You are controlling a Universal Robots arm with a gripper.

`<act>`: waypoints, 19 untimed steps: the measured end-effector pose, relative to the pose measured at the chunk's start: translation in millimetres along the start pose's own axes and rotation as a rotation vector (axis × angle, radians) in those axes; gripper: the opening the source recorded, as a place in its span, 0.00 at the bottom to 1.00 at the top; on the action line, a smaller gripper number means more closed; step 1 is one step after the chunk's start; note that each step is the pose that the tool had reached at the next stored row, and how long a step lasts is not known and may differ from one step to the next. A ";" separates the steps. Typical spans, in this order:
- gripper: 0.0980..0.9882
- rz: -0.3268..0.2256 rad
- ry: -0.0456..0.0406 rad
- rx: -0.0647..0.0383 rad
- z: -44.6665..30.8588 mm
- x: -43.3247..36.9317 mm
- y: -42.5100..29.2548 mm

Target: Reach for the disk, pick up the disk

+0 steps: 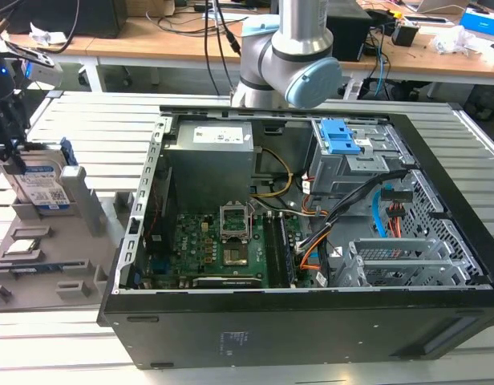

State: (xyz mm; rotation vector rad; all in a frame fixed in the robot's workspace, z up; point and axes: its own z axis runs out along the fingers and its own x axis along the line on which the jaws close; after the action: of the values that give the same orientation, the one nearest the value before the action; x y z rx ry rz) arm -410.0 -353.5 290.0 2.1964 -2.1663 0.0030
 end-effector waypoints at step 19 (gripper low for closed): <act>0.30 0.000 0.0068 0.000 -6.9 0.2 0.2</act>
State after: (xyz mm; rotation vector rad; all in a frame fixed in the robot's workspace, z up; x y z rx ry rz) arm -410.0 -353.5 296.9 2.1928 -2.1630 0.0104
